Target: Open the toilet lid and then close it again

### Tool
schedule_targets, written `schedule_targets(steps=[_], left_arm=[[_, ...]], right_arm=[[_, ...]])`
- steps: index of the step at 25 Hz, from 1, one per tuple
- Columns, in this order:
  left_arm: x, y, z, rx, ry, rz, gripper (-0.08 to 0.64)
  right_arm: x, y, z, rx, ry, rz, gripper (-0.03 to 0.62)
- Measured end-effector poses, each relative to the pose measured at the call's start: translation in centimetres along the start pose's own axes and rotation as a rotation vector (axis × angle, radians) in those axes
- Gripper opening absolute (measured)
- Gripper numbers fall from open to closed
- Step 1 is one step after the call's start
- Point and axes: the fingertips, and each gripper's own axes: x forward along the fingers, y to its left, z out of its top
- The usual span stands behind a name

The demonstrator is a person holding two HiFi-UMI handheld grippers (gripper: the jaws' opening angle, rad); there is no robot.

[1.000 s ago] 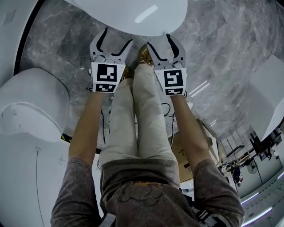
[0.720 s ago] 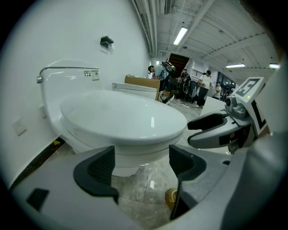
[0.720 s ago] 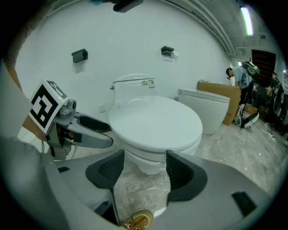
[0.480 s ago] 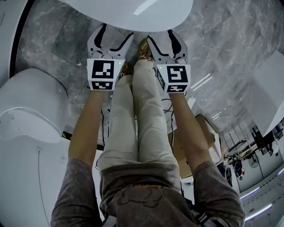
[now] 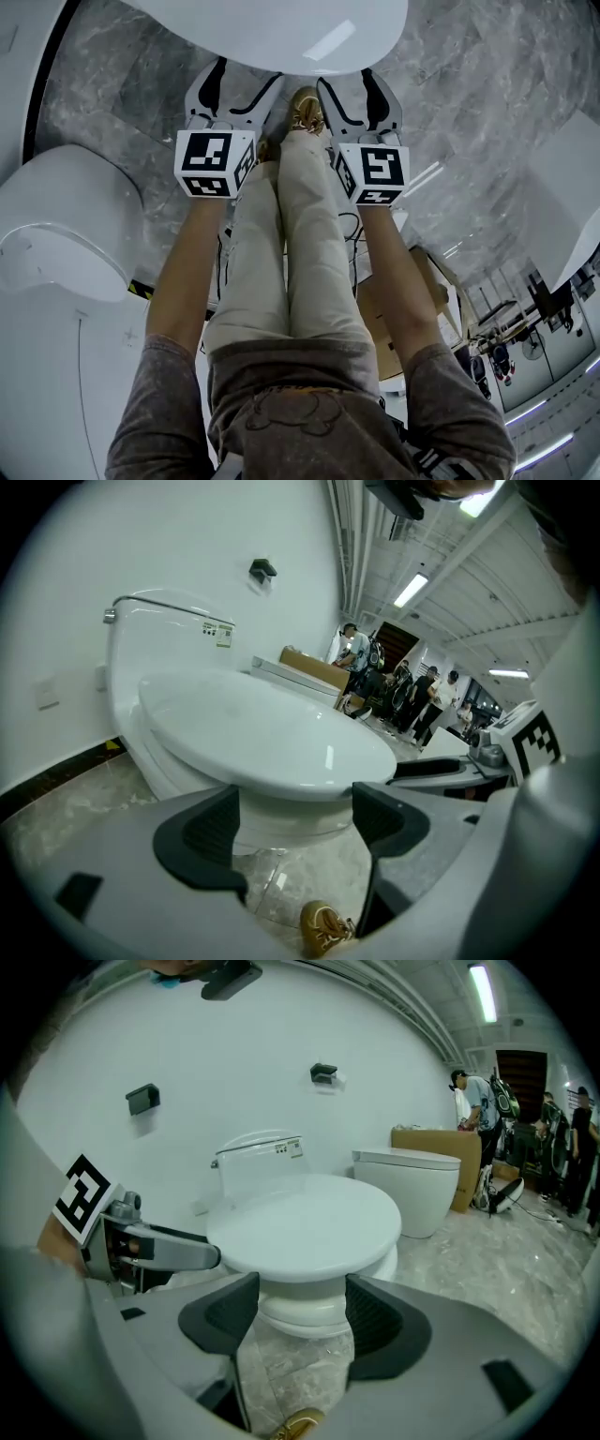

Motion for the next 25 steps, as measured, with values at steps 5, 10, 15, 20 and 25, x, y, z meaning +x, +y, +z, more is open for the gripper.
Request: schedule_targets(steps=[5, 10, 15, 20, 25], left_arm=[[-2.1, -0.8, 3.3, -0.078, -0.042, -0.029, 0.371], [-4.3, -0.7, 6.8, -0.178, -0.083, -0.098, 0.370], [-6.6, -0.5, 10.4, -0.124, -0.090, -0.101, 0.370], [-8.5, 0.0, 14.8, -0.192, -0.091, -0.024, 0.370], [-10.7, 1.8, 21.3, -0.246, -0.159, 0.091, 0.370]], right_arm=[[-2.2, 0.7, 4.4, -0.044, -0.054, 0.034, 0.284], [-3.7, 2.2, 9.5, -0.098, -0.073, 0.098, 0.284], [-5.4, 4.1, 15.4, -0.195, -0.096, 0.165, 0.282], [-6.7, 6.4, 21.9, -0.290, -0.124, 0.270, 0.282], [-6.0, 8.5, 29.1, -0.308, -0.136, 0.392, 0.282]])
